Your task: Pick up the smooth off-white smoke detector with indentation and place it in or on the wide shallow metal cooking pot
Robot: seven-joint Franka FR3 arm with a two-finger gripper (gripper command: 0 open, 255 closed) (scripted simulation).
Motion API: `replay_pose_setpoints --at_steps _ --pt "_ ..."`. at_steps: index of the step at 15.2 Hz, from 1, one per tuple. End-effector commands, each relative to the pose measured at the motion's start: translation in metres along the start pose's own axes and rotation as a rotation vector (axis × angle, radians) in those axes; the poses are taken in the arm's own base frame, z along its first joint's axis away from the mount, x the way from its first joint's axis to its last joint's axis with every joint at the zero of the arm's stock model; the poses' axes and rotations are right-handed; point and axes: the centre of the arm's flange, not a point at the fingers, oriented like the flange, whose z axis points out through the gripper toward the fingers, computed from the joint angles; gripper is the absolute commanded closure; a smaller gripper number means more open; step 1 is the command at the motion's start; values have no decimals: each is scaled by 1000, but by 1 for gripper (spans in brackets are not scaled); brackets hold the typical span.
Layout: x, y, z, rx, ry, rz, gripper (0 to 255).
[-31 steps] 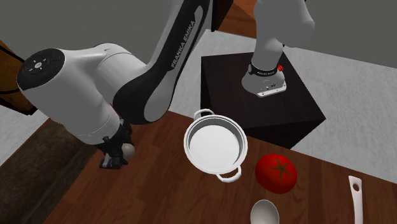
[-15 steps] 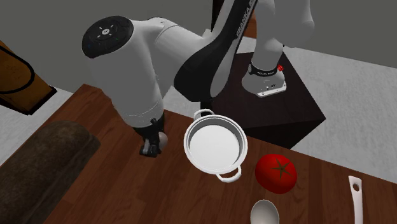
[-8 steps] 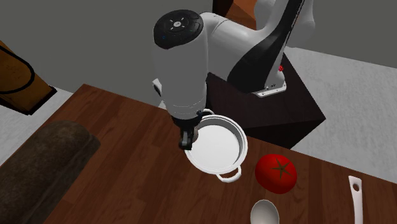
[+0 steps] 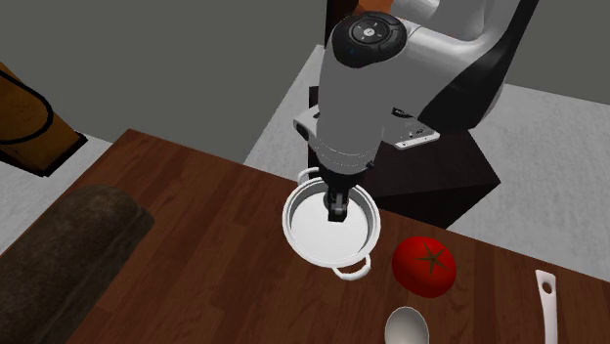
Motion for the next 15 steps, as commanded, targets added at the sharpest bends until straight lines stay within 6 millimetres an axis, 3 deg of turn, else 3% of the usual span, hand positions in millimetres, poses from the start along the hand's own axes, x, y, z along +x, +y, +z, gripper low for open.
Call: replay_pose_setpoints --at_steps 1,10,15 --pt "-2 2 11 0 0 1 255" --pt "-2 1 61 0 0 1 255" --pt "-2 1 61 0 0 1 255"
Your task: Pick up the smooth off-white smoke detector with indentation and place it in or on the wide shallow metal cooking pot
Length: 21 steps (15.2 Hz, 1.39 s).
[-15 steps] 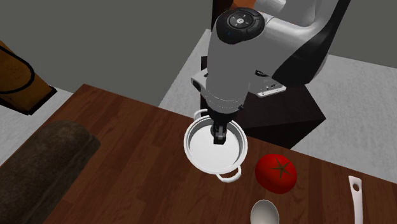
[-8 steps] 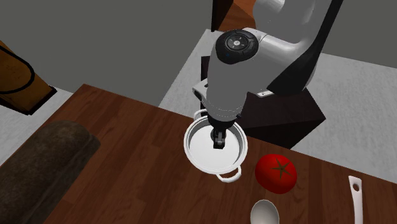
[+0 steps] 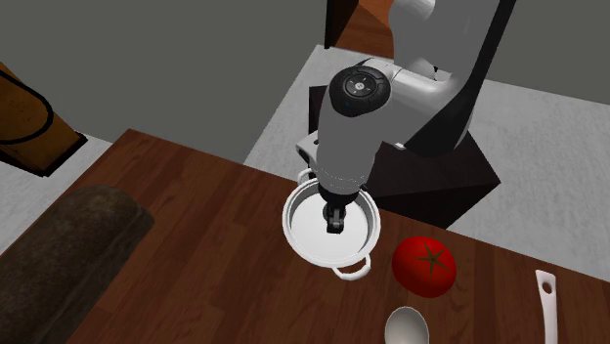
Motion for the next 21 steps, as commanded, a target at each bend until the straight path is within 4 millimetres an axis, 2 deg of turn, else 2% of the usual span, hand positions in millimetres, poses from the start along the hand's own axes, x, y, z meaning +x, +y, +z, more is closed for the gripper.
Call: replay_pose_setpoints --at_steps 1,3,4,9,13,21 --pt "0 0 0 0 0 0 255" --pt "0 0 0 0 0 0 255" --pt "0 0 0 0 0 0 0" --pt "0 0 0 0 0 0 0" --pt "0 0 -50 0 0 0 0" --pt "0 0 -50 0 0 0 0"
